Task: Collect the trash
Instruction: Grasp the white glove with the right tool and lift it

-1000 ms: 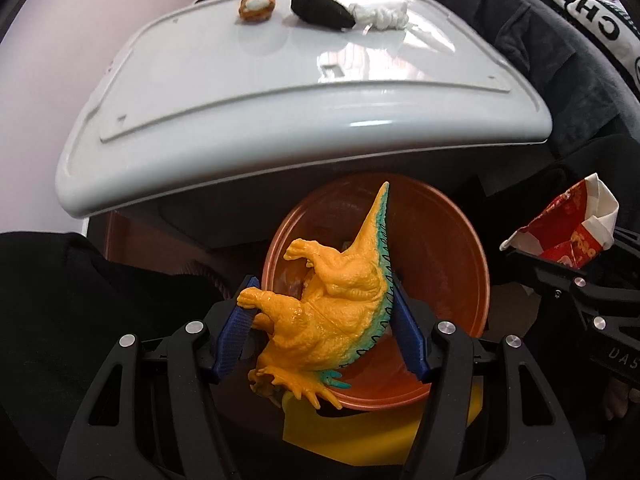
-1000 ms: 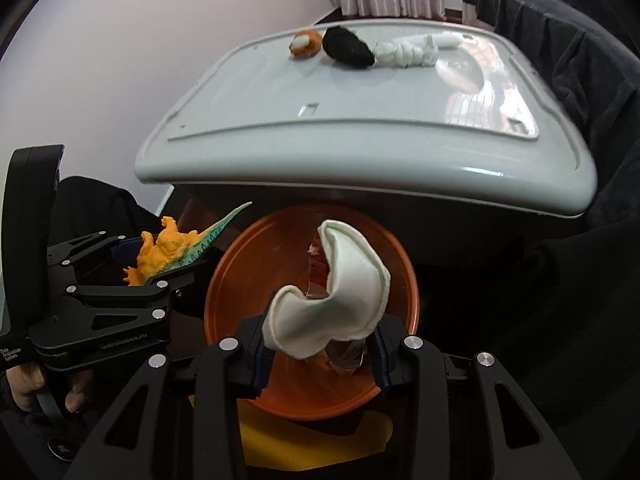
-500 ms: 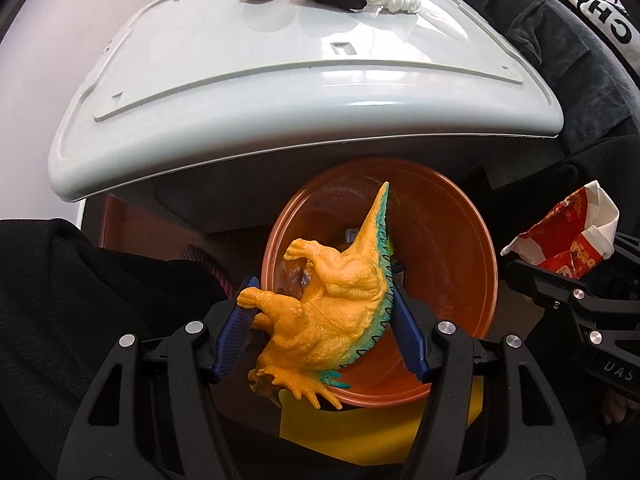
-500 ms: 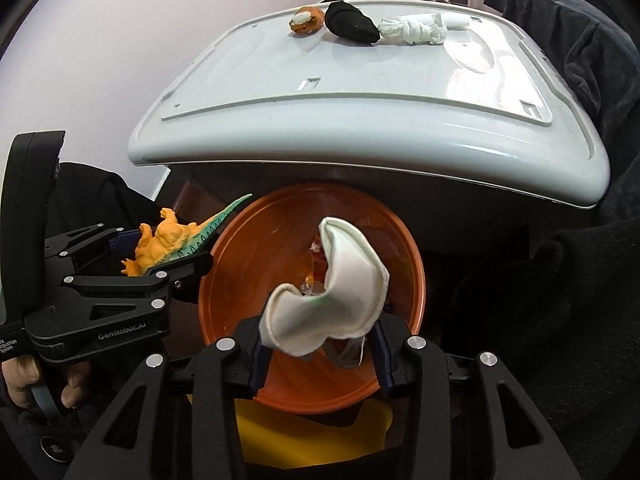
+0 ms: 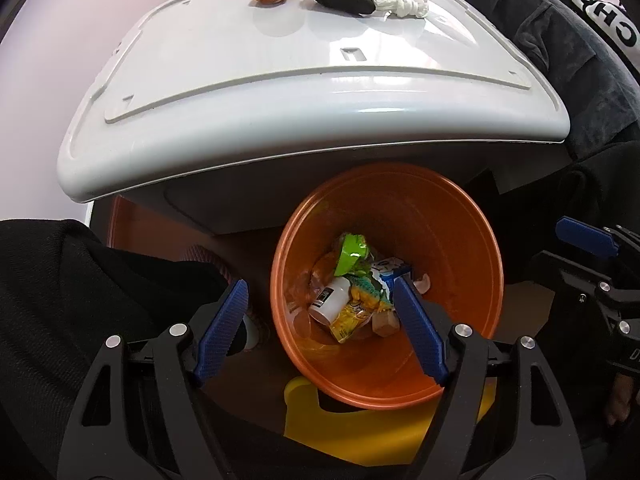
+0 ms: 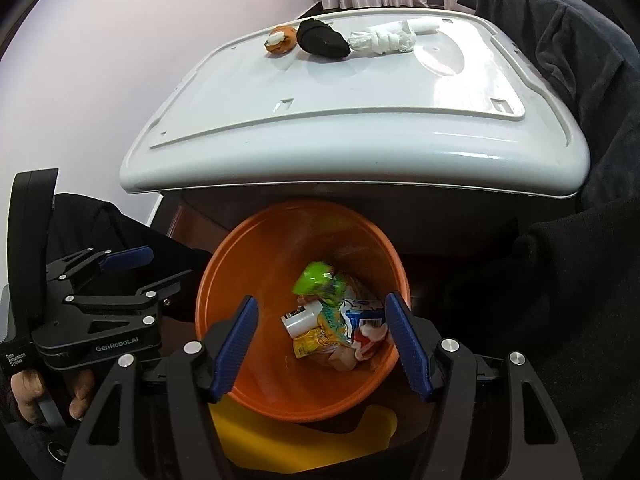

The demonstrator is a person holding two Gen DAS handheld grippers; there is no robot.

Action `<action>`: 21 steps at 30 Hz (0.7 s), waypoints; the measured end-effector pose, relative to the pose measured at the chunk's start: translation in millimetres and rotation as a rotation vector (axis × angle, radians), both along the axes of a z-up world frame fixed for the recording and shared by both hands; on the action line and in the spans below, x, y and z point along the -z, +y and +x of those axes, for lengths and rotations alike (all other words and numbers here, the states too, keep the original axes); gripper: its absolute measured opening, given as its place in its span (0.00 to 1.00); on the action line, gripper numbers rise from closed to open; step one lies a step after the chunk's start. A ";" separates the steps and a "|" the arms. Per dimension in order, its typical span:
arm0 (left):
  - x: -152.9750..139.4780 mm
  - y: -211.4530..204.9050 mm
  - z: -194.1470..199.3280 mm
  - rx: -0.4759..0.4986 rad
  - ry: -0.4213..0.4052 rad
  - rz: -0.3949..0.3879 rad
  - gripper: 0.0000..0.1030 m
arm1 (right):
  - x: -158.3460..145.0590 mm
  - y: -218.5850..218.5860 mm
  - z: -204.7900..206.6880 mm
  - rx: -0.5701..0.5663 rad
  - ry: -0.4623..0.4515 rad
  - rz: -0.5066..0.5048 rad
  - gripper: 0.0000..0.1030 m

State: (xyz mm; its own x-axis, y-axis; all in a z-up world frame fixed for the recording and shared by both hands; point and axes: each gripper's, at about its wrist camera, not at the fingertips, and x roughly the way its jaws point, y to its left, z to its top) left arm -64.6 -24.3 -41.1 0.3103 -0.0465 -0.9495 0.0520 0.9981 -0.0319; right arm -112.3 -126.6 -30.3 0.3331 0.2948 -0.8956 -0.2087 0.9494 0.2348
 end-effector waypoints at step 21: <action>-33.4 24.0 56.4 -0.065 -0.144 -0.081 0.71 | -42.4 -12.9 113.0 -0.020 -0.159 -0.084 0.66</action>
State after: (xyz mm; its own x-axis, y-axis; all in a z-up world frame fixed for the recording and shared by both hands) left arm -8.3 -0.3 -7.7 0.4473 -0.0967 -0.8891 -0.0026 0.9940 -0.1094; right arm 0.8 -139.5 12.1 0.4672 0.2287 -0.8541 -0.2558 0.9596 0.1170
